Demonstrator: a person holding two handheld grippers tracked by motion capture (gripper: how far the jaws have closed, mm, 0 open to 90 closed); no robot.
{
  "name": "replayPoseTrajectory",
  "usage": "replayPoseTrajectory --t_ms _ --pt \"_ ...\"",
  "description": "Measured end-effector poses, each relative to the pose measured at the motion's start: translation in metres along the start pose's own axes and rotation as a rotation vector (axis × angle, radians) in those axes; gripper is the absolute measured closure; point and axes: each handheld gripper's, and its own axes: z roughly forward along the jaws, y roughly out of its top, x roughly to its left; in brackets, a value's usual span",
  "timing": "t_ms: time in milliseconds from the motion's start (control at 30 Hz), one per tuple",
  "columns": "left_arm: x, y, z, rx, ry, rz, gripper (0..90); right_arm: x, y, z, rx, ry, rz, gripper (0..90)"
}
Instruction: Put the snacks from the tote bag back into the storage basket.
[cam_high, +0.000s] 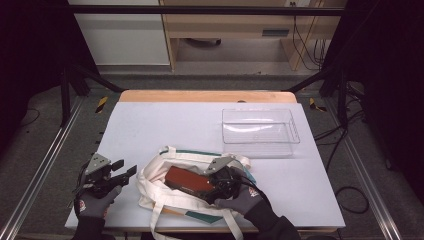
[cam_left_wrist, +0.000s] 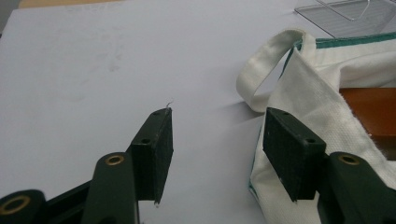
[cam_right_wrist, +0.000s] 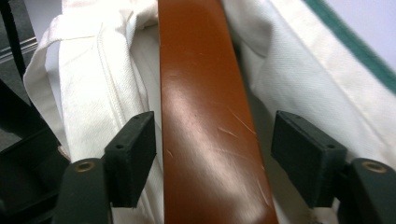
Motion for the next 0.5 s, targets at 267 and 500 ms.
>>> replayPoseTrajectory --t_ms 267,500 --pt "0.001 0.0 -0.002 -0.02 0.003 0.01 41.2 -0.001 0.001 0.019 0.071 0.01 0.008 33.8" --pt "-0.001 0.001 -0.002 -0.028 0.005 0.032 39.3 0.001 0.0 0.021 0.092 0.018 -0.03 41.6"
